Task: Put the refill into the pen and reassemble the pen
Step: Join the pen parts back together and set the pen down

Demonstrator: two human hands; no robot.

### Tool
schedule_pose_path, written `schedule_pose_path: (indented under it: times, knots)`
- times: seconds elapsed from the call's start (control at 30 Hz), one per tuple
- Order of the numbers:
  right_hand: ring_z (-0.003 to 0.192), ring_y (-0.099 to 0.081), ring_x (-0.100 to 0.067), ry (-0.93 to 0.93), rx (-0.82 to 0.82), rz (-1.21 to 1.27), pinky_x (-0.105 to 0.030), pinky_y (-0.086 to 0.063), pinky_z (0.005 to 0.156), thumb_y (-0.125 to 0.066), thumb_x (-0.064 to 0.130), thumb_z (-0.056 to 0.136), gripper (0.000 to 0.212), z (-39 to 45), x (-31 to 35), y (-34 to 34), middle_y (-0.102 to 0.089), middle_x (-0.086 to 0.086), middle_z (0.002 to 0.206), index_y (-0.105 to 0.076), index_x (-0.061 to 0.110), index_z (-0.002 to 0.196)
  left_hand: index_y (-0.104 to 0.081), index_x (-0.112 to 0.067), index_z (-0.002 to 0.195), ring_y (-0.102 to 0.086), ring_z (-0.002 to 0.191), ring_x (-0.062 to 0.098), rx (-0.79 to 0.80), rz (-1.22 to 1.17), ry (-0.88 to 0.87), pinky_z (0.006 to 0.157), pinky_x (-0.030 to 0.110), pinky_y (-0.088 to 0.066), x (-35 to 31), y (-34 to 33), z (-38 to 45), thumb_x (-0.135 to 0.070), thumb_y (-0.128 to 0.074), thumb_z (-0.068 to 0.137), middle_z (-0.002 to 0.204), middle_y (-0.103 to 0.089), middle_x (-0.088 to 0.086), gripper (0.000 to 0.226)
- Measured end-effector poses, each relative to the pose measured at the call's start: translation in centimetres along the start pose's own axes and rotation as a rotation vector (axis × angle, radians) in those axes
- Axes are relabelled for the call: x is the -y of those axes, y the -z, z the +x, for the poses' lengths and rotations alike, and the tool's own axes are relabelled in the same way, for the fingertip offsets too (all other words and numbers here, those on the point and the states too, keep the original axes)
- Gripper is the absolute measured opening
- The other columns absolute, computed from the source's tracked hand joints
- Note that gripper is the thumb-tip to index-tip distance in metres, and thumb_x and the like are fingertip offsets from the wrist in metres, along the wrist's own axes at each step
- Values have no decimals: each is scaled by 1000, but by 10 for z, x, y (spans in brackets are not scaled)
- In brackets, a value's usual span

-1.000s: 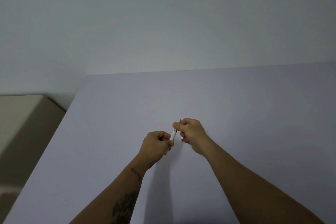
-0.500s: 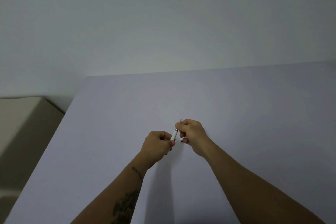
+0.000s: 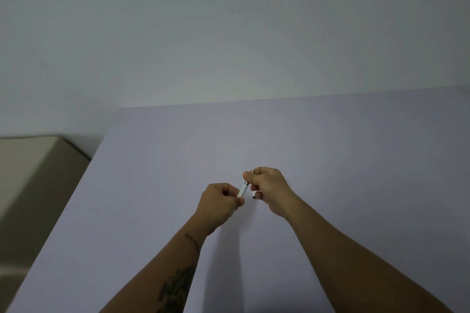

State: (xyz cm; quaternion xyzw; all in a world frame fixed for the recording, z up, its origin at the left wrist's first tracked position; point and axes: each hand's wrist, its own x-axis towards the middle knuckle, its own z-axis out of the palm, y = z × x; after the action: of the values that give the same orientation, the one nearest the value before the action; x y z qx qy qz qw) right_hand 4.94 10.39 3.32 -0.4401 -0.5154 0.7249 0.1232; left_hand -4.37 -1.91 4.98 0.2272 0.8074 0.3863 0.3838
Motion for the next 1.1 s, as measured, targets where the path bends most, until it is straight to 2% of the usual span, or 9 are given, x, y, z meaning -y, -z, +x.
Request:
schedule_pose_path:
  times: [0.1, 0.23, 0.3, 0.4, 0.5, 0.67, 0.87, 1.03, 1.1]
  knots:
    - [64, -54, -16, 33, -51, -107, -34, -45, 63, -75, 28, 83, 29, -1, -2, -2, -60, -2, 74, -55, 14, 68, -71, -11, 76, -58, 60, 18, -1, 20, 3, 60, 29, -52, -2, -2, 0, -7, -73, 79, 68, -66, 5, 5]
    - [70, -56, -17, -42, 124, 30, -31, -44, 63, -68, 23, 91, 11, -4, 3, 6, -63, -3, 82, -73, 12, 90, -69, -12, 74, -60, 63, 19, 8, 25, 7, 60, 29, -53, -5, 1, 0, -6, -74, 79, 70, -65, 7, 9]
    - [75, -57, -17, -56, 179, 71, -31, -46, 66, -62, 14, 94, 15, -4, 5, 10, -65, -3, 85, -77, 13, 96, -68, -12, 73, -60, 64, 21, 10, 25, 7, 62, 30, -53, -7, 2, 1, -6, -74, 79, 71, -64, 8, 11]
    - [76, -59, -16, -37, 141, 27, -33, -49, 71, -64, 12, 93, 15, -1, 5, 9, -68, -1, 82, -78, 12, 91, -68, -11, 73, -59, 63, 21, 10, 26, 6, 62, 31, -52, -8, 4, 1, -6, -75, 78, 70, -64, 9, 10]
    - [67, -56, -14, -24, 62, 18, -32, -47, 63, -72, 16, 87, 10, 1, 4, 5, -65, 1, 69, -75, 8, 82, -68, -11, 73, -58, 62, 20, -5, 28, 6, 58, 29, -49, -9, 5, 2, -6, -76, 76, 71, -64, 8, 10]
    - [59, -51, -14, -13, -12, -32, -29, -43, 56, -73, 26, 86, 26, 2, -2, -2, -56, -2, 68, -59, 12, 70, -69, -12, 73, -57, 64, 19, -3, 44, -4, 61, 29, -49, -9, 4, 2, -7, -76, 77, 70, -63, 6, 10]
    - [77, -58, -17, -117, 208, 152, -32, -45, 70, -60, 14, 96, 17, -4, 1, 9, -64, -1, 81, -76, 9, 99, -69, -12, 72, -59, 64, 20, 16, 12, 16, 59, 29, -52, -7, 5, 1, -5, -75, 78, 70, -64, 8, 11]
    - [73, -56, -16, -89, 108, 85, -31, -45, 67, -69, 14, 90, 10, -4, 0, 4, -61, -2, 76, -74, 9, 83, -69, -12, 73, -59, 62, 19, 15, 16, 15, 59, 28, -52, -6, 5, 1, -5, -75, 77, 70, -64, 8, 10]
    - [70, -54, -16, -73, 65, 51, -31, -45, 64, -70, 16, 89, 19, -3, 0, 1, -59, -2, 74, -66, 12, 71, -70, -10, 75, -59, 63, 20, 2, 32, 12, 61, 30, -52, -5, 5, 1, -6, -76, 77, 71, -65, 7, 7]
